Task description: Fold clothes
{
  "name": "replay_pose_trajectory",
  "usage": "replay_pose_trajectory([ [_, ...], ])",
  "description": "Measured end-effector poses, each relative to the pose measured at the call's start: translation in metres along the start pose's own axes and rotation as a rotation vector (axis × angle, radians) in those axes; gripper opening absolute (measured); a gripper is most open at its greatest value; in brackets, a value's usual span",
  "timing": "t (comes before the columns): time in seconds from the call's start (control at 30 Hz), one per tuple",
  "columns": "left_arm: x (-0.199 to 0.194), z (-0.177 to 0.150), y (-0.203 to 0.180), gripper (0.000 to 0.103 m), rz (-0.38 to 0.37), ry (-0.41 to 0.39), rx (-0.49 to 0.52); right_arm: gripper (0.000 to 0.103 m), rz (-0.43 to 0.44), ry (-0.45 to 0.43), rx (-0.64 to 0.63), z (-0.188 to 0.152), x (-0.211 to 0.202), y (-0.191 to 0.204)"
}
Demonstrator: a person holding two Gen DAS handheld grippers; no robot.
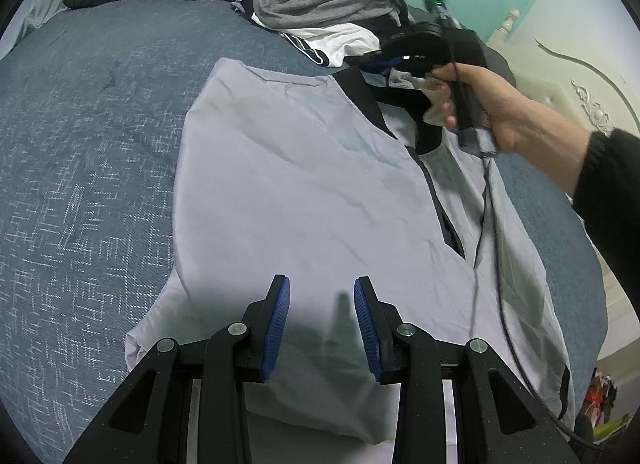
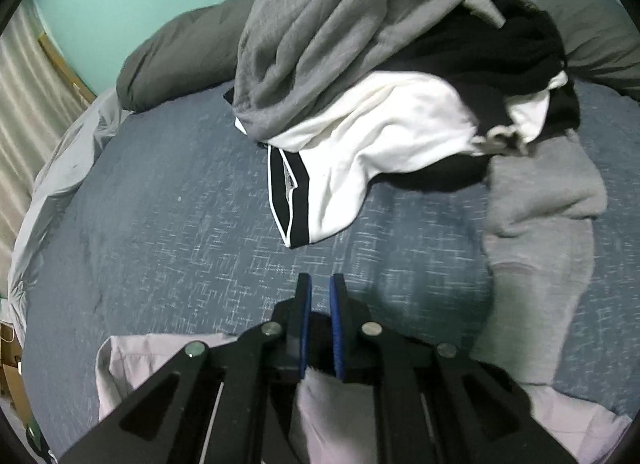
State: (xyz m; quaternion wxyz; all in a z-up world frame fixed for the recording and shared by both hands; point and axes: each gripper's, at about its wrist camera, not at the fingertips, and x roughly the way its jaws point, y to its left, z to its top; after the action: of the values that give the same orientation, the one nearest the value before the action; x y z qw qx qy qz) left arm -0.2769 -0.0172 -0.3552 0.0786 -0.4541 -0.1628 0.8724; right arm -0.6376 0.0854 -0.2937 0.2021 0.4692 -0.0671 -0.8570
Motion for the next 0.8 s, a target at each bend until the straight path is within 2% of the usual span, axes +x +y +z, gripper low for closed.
replay_pose_trajectory([
  [0.17, -0.009, 0.002, -0.005, 0.037, 0.005, -0.014, 0.020, 0.009, 0.001, 0.008, 0.004, -0.025, -0.051, -0.021],
  [0.43, -0.032, 0.001, -0.003, 0.037, 0.013, -0.007, 0.000, 0.009, 0.024, 0.077, 0.037, -0.106, -0.152, -0.059],
  [0.5, -0.040, -0.004, -0.003, 0.042, 0.010, 0.014, -0.010, 0.009, 0.020, 0.104, 0.026, -0.129, -0.174, -0.063],
  [0.63, -0.055, -0.017, -0.005, 0.043, 0.030, 0.071, -0.001, 0.013, 0.034, 0.152, 0.036, -0.181, -0.204, -0.069],
  [0.8, -0.083, -0.051, -0.004, 0.043, 0.060, 0.155, 0.020, 0.025, 0.058, 0.203, 0.069, -0.250, -0.239, -0.078],
])
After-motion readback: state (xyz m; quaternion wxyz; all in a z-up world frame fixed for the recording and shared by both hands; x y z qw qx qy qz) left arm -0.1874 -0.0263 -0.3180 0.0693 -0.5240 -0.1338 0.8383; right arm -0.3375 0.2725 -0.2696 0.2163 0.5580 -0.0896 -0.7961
